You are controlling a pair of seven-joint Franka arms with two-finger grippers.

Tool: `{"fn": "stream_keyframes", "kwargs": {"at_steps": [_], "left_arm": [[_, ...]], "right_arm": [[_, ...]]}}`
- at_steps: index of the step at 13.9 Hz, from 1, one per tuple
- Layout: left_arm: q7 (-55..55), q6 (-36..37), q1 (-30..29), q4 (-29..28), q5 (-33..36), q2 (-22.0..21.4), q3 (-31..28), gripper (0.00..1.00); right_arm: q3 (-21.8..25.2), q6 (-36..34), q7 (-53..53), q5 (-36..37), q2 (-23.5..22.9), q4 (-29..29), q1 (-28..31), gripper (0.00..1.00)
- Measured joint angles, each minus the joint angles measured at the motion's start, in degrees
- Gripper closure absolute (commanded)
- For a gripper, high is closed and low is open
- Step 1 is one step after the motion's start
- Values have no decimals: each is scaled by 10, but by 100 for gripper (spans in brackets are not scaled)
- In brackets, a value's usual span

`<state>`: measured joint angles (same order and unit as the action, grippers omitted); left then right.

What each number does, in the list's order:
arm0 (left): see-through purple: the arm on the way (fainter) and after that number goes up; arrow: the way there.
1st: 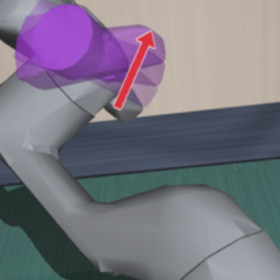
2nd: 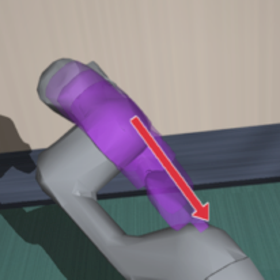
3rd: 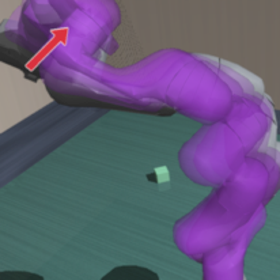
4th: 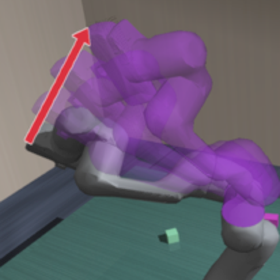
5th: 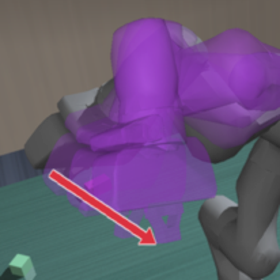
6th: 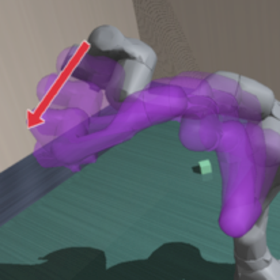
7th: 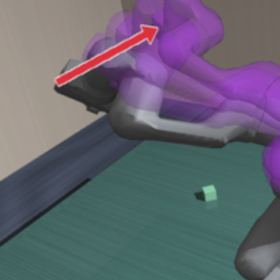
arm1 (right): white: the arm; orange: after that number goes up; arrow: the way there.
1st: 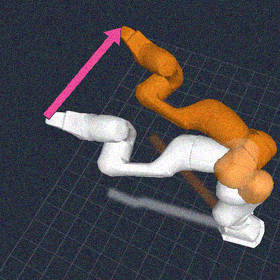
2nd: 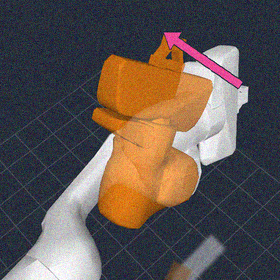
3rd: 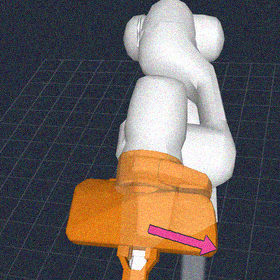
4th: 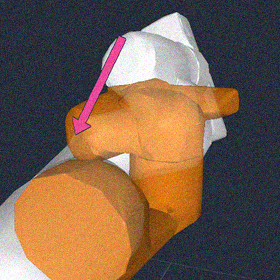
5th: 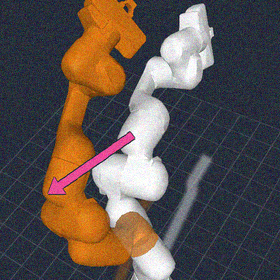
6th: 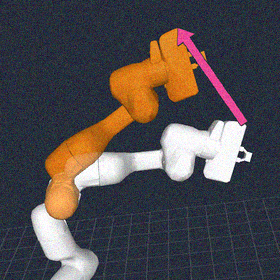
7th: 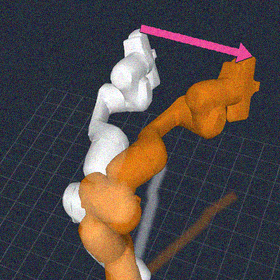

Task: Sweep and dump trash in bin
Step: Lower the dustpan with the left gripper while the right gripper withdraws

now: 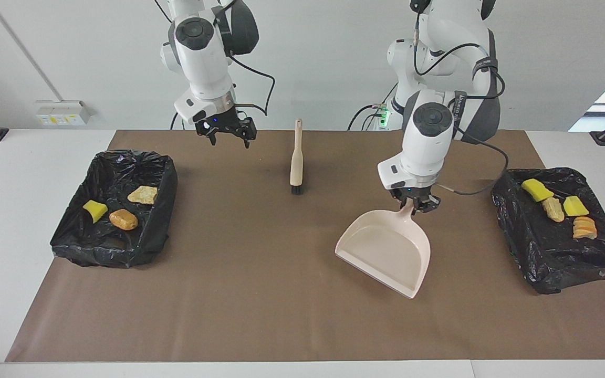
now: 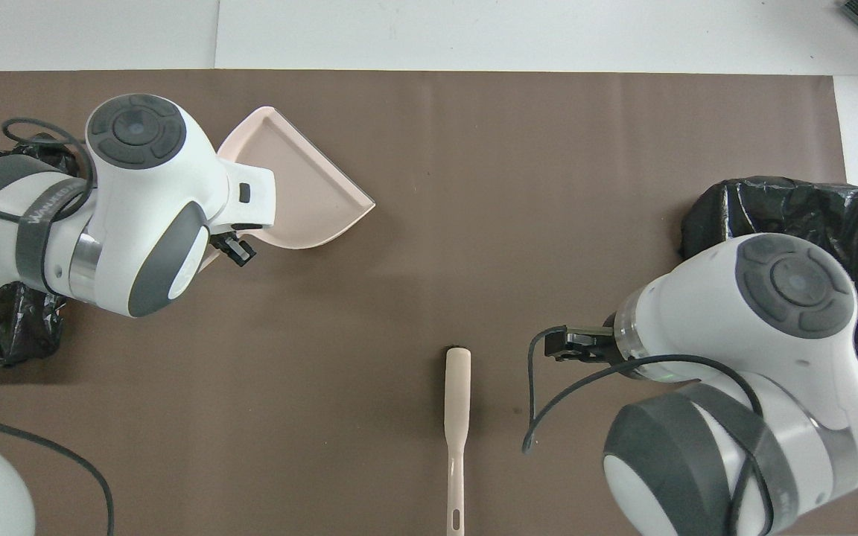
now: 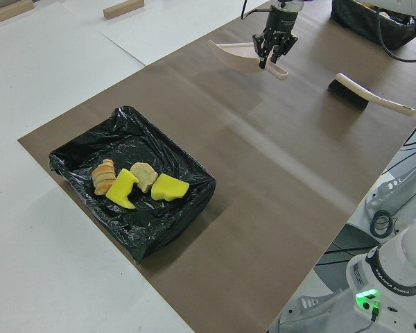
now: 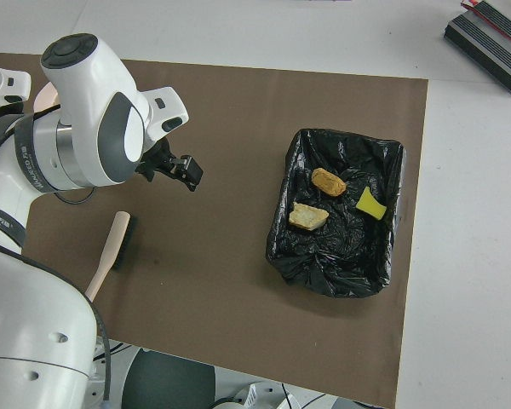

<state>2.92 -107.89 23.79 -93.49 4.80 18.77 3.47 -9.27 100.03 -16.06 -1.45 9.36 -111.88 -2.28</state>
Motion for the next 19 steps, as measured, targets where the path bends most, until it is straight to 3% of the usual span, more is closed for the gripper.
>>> {"fn": "stream_keyframes", "kwargs": {"at_steps": [3, 7, 9, 12, 14, 19], "left_arm": [[102, 1, 30, 46, -26, 31, 0, 100], [194, 8, 73, 92, -53, 63, 0, 100], [224, 9, 93, 117, -61, 83, 0, 100], [269, 10, 132, 165, -61, 135, -1, 100], [290, 9, 147, 198, -61, 171, -2, 100], [293, -1, 152, 213, -66, 195, -1, 100]], "right_arm": [[0, -5, 66, 16, -1, 29, 57, 0], [3, -9, 108, 16, -11, 44, 78, 0], [38, -9, 111, 18, -13, 54, 59, 0], [135, -23, 144, 20, -27, 93, 7, 0], [175, -49, 166, 20, -49, 129, -17, 0], [179, -81, 167, 20, -67, 147, -40, 0]]}}
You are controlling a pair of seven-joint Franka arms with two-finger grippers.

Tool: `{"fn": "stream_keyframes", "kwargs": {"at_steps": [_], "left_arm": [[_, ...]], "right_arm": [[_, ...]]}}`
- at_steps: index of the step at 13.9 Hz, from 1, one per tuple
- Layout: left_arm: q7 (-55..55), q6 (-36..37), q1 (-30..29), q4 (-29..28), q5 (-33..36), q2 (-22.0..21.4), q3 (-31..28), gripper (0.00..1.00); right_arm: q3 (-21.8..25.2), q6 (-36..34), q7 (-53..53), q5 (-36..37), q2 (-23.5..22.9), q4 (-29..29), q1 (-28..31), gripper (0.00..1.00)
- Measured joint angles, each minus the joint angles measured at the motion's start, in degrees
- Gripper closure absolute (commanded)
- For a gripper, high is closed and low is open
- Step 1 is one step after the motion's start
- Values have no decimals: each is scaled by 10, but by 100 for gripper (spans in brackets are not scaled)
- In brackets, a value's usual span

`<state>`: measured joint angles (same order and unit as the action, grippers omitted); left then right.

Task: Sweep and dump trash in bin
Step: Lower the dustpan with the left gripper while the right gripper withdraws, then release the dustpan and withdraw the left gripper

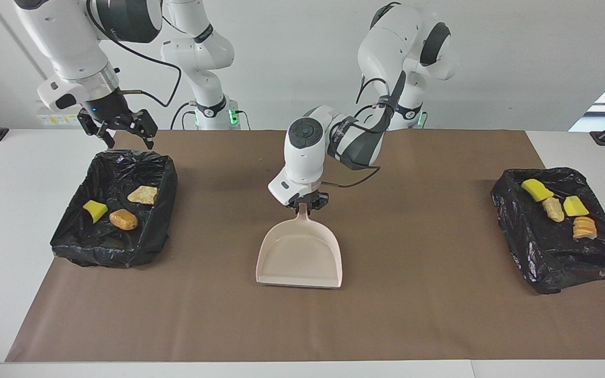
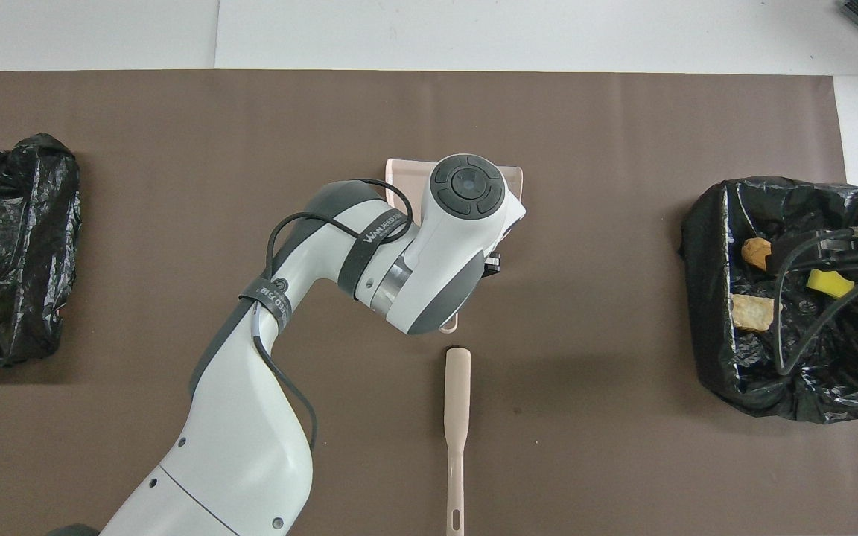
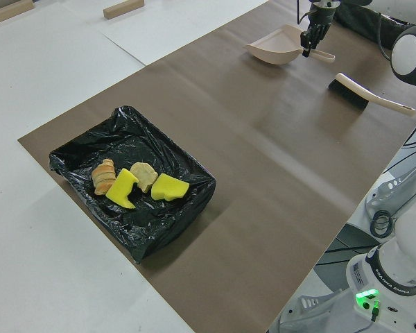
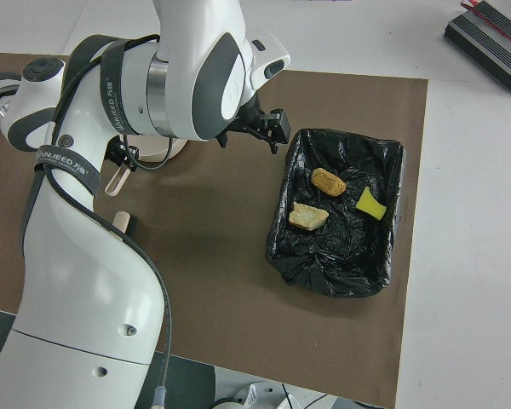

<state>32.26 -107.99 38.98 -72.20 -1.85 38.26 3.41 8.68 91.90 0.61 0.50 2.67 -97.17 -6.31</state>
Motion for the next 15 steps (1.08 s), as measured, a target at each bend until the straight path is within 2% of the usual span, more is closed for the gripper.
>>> {"fn": "stream_keyframes", "kwargs": {"at_steps": [1, 2, 3, 4, 5, 8, 10, 12, 15], "left_arm": [[0, -13, 1, -1, -6, 0, 0, 99], [0, -20, 3, -4, -9, 1, 0, 83], [0, -22, 6, -9, -10, 1, 0, 52], [0, -22, 8, -14, -11, 1, 0, 18], [0, -22, 9, -15, -11, 1, 0, 0], [2, -11, 8, -15, -11, -8, -8, 0], [4, 14, -3, -20, -11, -39, -16, 0], [3, 41, -33, -64, -11, -107, -21, 0], [-44, 52, -103, -191, -11, -248, -23, 0]], "right_arm": [[0, -9, 0, 0, 0, 1, 0, 0], [0, -11, 0, 0, 0, 3, 0, 0], [1, -12, 4, 0, 1, 6, 0, 0], [2, -13, 14, 0, 1, 9, 0, 0], [2, -17, 22, 1, 3, 12, 0, 0], [3, -66, 32, 7, 7, 47, 0, 0], [1, -99, 33, 7, 10, 77, 0, 0], [-1, -109, 33, 7, 14, 87, 0, 0], [-1, -109, 33, 7, 15, 86, 0, 0]]}}
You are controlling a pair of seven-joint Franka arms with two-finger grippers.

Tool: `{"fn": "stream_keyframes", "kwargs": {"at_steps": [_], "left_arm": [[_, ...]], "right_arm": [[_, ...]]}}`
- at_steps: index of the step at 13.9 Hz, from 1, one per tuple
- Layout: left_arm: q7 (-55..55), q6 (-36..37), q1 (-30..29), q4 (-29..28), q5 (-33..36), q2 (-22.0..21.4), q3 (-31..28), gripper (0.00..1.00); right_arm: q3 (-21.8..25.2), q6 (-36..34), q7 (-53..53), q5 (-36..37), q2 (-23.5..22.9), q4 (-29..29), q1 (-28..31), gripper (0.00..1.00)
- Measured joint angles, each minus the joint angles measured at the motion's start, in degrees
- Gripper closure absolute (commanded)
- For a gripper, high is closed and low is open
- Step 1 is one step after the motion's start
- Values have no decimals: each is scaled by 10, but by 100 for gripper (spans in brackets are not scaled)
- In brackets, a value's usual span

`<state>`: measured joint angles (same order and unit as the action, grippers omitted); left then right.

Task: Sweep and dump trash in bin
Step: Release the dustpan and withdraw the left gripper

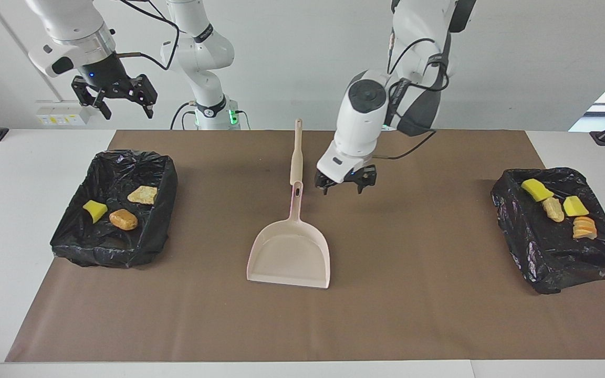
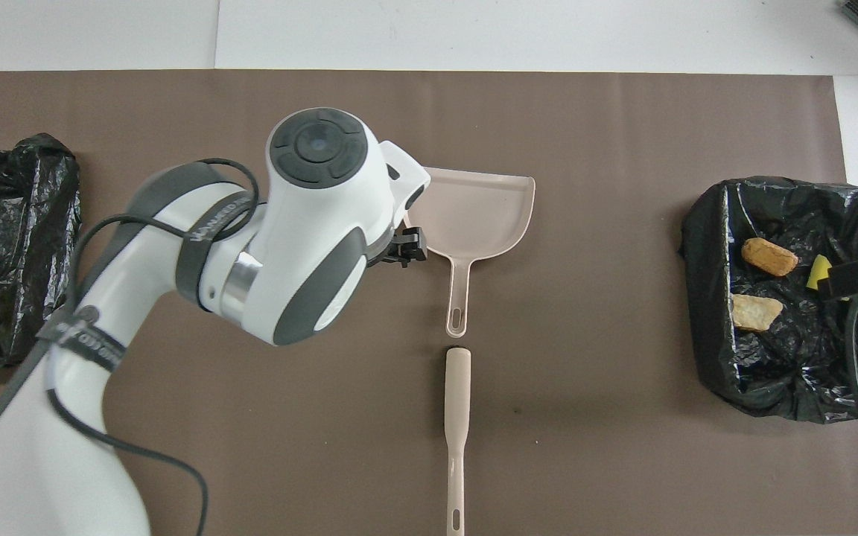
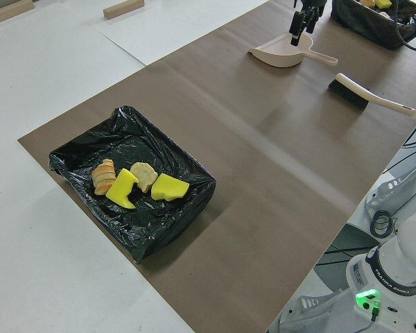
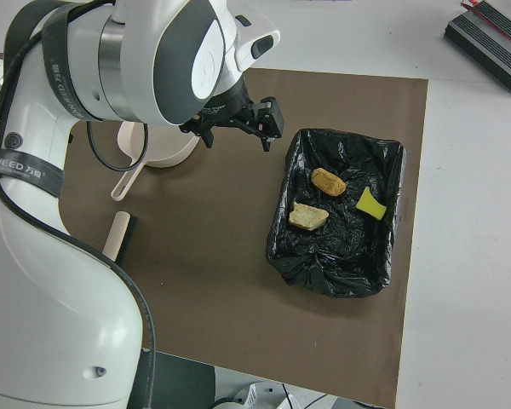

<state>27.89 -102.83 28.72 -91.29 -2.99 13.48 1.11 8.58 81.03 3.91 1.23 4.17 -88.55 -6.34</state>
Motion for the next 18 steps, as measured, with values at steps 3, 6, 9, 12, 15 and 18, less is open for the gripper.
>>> {"fn": "stream_keyframes", "kwargs": {"at_steps": [3, 6, 9, 12, 15, 18], "left_arm": [[-113, 34, -78, -77, 0, -119, -2, 0], [-190, 72, -147, -90, 0, -191, -3, 0], [-271, 132, -201, -59, 4, -227, -4, 0], [-295, 193, -213, 8, 20, -218, -4, 0], [-296, 256, -213, 96, 23, -170, -4, 0], [-299, 296, -213, 158, 23, -133, -4, 0]], "right_arm": [[0, 2, 0, 0, 0, -1, 0, 0], [1, 2, 0, 3, 0, -3, 0, 0], [4, 2, 0, 5, 0, -6, 1, 0], [4, 2, 0, 5, 3, -9, 2, 0], [3, 12, 0, 5, 4, -12, 1, 0], [3, 12, 0, 5, 5, -14, 1, 0]]}}
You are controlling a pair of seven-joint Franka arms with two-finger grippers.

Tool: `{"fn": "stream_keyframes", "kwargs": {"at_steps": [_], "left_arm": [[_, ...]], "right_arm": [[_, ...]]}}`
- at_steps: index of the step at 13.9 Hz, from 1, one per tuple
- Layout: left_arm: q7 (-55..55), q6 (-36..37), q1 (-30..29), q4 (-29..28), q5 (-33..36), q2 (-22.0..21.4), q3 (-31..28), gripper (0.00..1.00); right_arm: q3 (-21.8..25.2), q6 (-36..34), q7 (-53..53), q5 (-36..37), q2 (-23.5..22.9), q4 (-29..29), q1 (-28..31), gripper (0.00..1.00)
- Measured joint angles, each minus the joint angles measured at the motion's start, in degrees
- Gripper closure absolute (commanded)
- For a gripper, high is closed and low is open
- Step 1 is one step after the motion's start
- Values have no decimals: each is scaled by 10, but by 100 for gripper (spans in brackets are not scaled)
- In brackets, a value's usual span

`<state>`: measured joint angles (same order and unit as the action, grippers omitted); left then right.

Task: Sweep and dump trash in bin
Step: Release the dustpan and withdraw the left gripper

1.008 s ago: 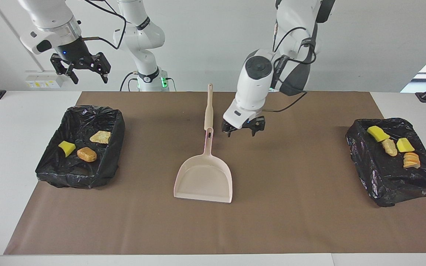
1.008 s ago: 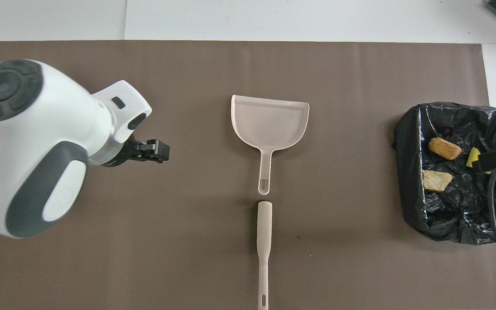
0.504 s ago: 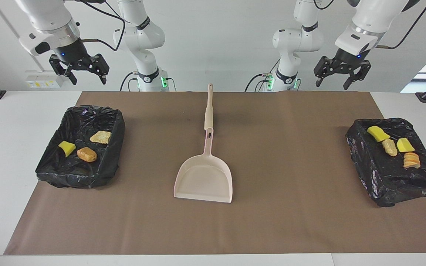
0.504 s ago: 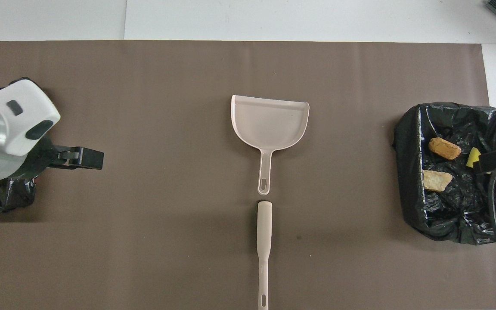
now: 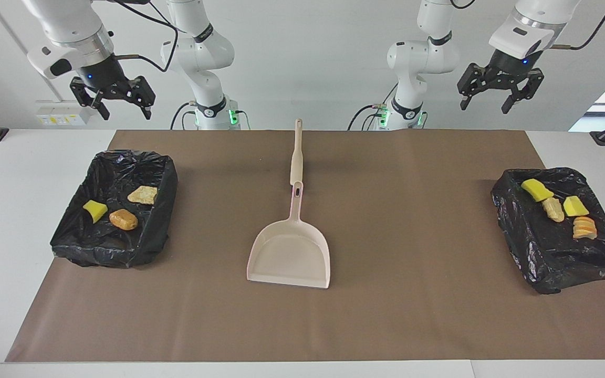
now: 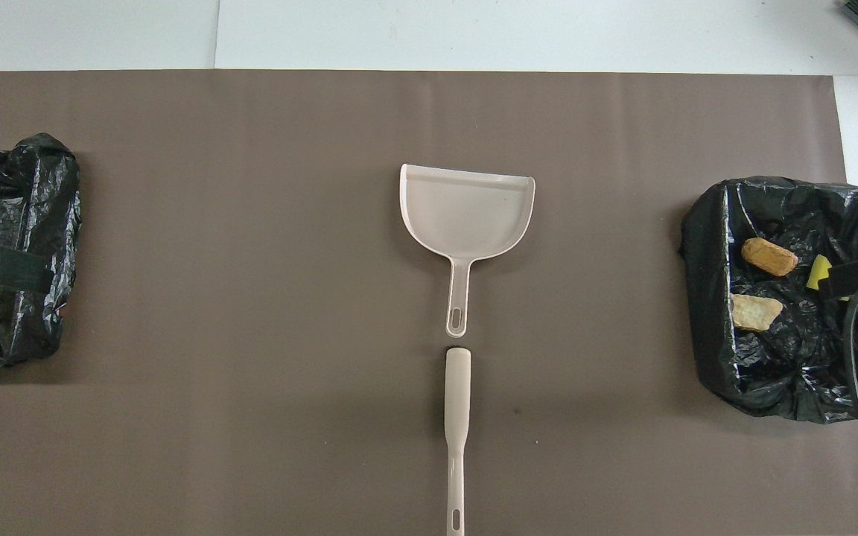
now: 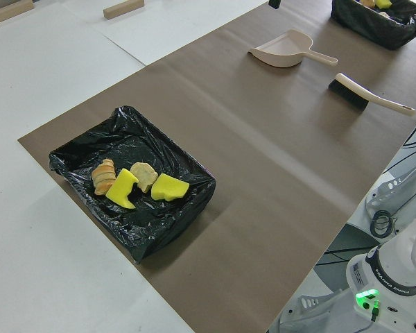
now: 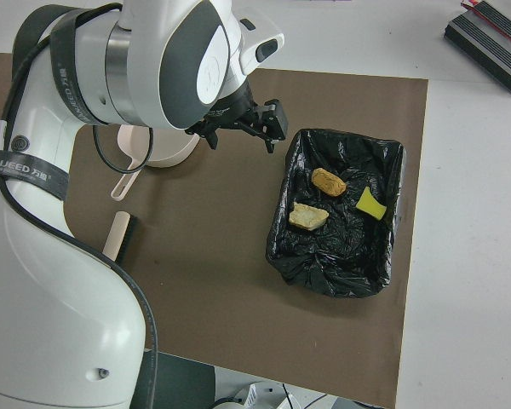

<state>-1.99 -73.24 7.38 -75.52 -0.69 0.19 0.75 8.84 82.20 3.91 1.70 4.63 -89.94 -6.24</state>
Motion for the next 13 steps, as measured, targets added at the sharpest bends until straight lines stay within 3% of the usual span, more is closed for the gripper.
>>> {"fn": "stream_keyframes", "kwargs": {"at_steps": [13], "left_arm": [[-30, 1, -11, -29, 1, -26, -5, 0]], "right_arm": [[0, 0, 0, 0, 0, -1, 0, 0]]}}
